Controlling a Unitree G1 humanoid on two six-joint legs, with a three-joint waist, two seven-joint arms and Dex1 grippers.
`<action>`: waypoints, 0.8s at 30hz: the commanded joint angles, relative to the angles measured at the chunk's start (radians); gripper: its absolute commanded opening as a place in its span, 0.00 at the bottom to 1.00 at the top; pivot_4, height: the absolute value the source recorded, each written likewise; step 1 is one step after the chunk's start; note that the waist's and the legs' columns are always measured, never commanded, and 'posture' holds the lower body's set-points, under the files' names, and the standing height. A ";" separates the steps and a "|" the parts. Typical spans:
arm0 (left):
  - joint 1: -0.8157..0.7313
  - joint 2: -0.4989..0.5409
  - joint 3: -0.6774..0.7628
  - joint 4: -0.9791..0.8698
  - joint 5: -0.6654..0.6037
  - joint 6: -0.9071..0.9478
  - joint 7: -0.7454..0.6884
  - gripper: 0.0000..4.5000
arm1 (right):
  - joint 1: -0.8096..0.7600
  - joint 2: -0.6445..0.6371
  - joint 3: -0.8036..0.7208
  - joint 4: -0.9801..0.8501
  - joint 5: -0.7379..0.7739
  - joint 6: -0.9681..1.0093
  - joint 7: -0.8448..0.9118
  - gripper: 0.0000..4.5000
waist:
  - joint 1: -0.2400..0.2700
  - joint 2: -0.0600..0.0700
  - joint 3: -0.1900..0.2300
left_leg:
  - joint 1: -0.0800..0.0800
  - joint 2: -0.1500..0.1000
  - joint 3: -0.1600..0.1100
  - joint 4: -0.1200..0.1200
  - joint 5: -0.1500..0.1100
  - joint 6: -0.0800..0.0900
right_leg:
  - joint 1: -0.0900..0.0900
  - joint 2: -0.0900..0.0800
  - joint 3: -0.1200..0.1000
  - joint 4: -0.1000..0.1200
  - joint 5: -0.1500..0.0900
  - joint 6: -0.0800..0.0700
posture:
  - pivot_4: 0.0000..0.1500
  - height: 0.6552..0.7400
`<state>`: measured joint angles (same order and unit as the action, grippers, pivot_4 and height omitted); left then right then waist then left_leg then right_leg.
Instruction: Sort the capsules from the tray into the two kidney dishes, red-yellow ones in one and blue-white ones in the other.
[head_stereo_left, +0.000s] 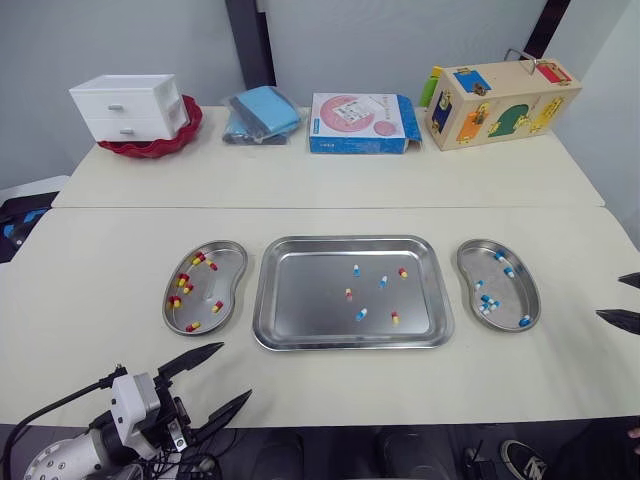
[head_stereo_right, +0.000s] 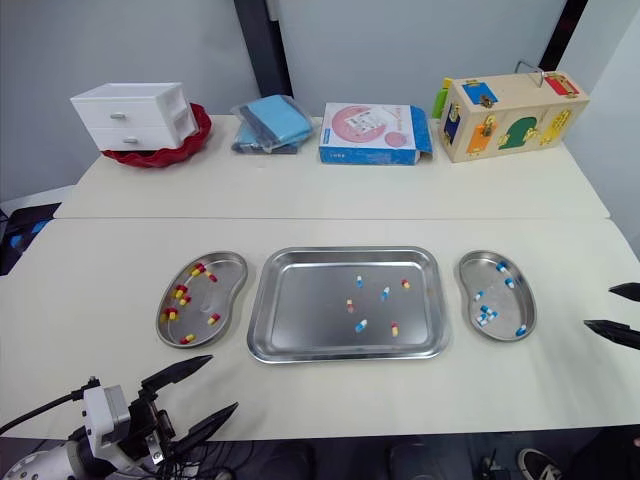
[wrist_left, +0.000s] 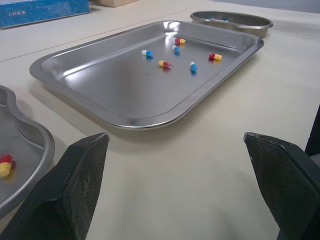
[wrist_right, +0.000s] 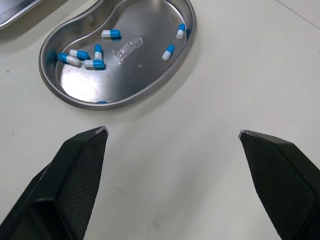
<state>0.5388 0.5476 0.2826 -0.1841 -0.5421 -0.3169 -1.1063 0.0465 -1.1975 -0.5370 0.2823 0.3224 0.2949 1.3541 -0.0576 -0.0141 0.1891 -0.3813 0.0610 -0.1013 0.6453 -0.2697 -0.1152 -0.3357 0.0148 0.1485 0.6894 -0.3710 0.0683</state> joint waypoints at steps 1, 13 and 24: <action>0.007 0.002 0.026 -0.024 0.001 -0.014 0.008 1.00 | -0.011 -0.023 -0.003 0.018 -0.007 -0.036 0.010 0.99 | 0.000 0.000 0.000 | 0.000 0.000 0.000 0.000 0.000 0.000 | 0.000 0.000 0.000 0.000 0.000 0.000 | 1.00 1.00; -0.001 0.010 0.030 -0.021 0.004 -0.009 0.020 1.00 | 0.008 -0.011 -0.006 0.018 -0.001 -0.051 0.012 0.99 | 0.000 0.000 0.000 | 0.000 0.000 0.001 0.000 0.000 0.000 | 0.000 0.000 0.001 -0.001 0.000 0.000 | 1.00 1.00; -0.006 0.018 0.030 -0.006 0.006 -0.012 0.008 1.00 | 0.019 -0.005 -0.008 -0.003 0.015 -0.046 0.014 0.99 | 0.000 0.000 0.000 | 0.000 0.000 0.001 0.000 0.000 0.000 | 0.000 0.000 0.001 -0.001 0.000 0.000 | 1.00 1.00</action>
<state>0.5323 0.5553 0.2842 -0.1830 -0.5300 -0.3166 -1.0941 0.0639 -1.1979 -0.5180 0.2965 0.3202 0.2514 1.3610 -0.0573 -0.0138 0.1890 -0.3814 0.0610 -0.1004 0.6453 -0.2698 -0.1151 -0.3357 0.0147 0.1495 0.6888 -0.3708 0.0686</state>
